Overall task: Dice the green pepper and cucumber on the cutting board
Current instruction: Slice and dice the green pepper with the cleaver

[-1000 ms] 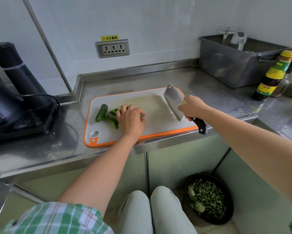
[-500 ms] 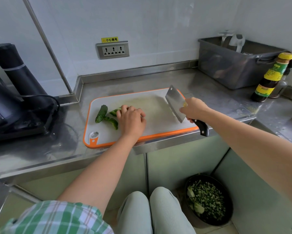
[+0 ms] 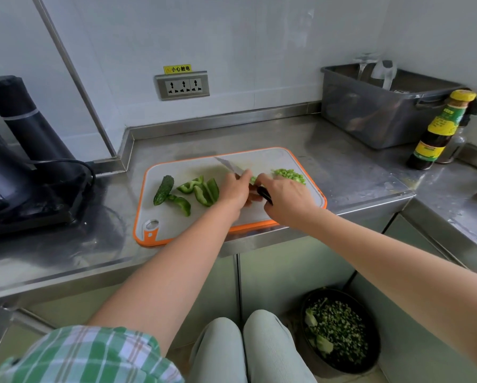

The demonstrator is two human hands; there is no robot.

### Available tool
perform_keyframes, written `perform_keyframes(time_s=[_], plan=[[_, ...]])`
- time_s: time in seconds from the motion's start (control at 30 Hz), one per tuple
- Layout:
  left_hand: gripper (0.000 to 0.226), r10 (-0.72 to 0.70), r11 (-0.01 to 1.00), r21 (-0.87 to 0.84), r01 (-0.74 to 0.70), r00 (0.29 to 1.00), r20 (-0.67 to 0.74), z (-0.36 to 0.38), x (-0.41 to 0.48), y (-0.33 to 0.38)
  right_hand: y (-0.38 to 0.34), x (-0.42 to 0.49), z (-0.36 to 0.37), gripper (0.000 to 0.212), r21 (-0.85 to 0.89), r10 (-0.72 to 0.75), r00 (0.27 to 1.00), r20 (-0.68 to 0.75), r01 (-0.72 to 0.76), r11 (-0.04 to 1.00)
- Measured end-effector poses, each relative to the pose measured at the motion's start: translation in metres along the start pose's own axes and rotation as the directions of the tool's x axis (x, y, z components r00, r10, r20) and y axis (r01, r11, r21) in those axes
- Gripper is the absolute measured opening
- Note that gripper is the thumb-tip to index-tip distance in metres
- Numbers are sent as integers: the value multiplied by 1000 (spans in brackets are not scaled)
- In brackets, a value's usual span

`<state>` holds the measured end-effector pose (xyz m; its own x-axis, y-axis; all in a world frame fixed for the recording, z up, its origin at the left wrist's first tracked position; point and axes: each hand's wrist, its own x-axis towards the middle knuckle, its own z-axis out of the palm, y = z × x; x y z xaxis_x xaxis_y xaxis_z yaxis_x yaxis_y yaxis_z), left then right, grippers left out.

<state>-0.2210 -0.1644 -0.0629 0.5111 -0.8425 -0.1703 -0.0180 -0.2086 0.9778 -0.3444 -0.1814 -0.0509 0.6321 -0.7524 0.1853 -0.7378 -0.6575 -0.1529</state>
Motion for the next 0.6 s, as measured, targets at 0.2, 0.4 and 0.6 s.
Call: perform_keyframes(time_s=[0.2, 0.4, 0.6], plan=[[14, 28, 995, 96, -15, 989, -142, -12, 10, -16, 15, 6, 6, 36, 419, 15, 998, 57, -38, 907], [19, 9, 998, -59, -16, 994, -113, -16, 14, -13, 20, 7, 8, 44, 512, 0, 994, 111, -57, 857], [30, 37, 999, 16, -35, 990, -140, -8, 16, -15, 17, 15, 20, 39, 464, 8, 998, -66, 23, 886]])
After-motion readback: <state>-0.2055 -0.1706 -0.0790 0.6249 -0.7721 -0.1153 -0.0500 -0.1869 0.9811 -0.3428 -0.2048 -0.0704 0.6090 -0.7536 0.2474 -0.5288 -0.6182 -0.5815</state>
